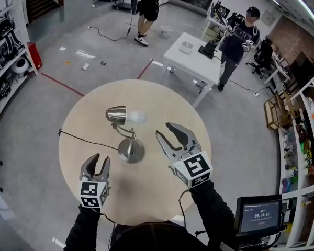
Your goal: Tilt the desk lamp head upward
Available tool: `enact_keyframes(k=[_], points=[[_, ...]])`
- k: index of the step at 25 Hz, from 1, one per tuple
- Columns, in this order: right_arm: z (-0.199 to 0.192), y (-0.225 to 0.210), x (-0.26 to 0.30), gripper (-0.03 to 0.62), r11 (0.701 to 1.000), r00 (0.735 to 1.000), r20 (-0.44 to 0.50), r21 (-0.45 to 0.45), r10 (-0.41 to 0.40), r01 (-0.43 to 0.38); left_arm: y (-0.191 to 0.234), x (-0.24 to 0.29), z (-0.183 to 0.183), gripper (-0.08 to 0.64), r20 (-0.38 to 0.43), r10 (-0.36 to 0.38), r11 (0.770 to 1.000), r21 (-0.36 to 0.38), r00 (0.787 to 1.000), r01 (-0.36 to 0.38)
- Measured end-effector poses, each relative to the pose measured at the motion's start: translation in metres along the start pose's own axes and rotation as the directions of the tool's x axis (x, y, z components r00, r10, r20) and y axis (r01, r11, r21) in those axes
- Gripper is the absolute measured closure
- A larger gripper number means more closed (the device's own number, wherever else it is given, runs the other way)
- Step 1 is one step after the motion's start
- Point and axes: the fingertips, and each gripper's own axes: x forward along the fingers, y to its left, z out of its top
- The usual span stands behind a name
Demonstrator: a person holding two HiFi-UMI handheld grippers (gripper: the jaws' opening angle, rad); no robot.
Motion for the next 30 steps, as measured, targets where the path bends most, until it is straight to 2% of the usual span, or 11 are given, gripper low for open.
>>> enact_keyframes(k=[2,4,6,10,15,18,24,30], points=[[-0.015,-0.007,-0.014,0.500,0.984,0.999,0.042,0.179,0.004,-0.011,-0.002,-0.006,0.007,0.416,0.023,0.014,1.000,-0.015,1.000,-0.014],[-0.027,-0.015,-0.025,0.554,0.957,0.998,0.068,0.290,-0.004,-0.016,-0.006,-0.011,0.012,0.419,0.038,0.025,0.999,-0.022,0.999,-0.024],[-0.033,-0.015,-0.033,0.586,0.944,0.995,0.095,0.329,0.004,-0.036,-0.009,-0.016,0.017,0.419,0.049,0.036,0.999,-0.029,0.998,-0.035],[-0.044,-0.008,-0.043,0.586,0.930,0.992,0.122,0.363,0.020,-0.063,-0.016,-0.021,0.020,0.419,0.054,0.033,0.997,-0.071,0.998,-0.030],[-0.077,-0.015,-0.050,0.586,0.853,0.995,0.100,0.519,0.000,-0.052,-0.032,-0.020,0.024,0.422,0.060,0.008,0.996,-0.093,0.998,-0.002],[-0.089,-0.015,-0.055,0.586,0.846,0.997,0.083,0.531,-0.001,-0.043,-0.046,-0.018,0.029,0.422,0.071,-0.021,0.996,-0.085,0.997,0.027],[-0.087,-0.021,-0.064,0.586,0.860,0.996,0.083,0.510,-0.020,-0.025,-0.063,-0.012,0.031,0.422,0.067,-0.051,0.994,-0.098,0.996,0.057],[-0.073,-0.034,-0.073,0.586,0.878,0.993,0.106,0.478,-0.052,-0.005,-0.072,-0.008,0.036,0.422,0.071,-0.064,0.994,-0.081,0.995,0.070]])
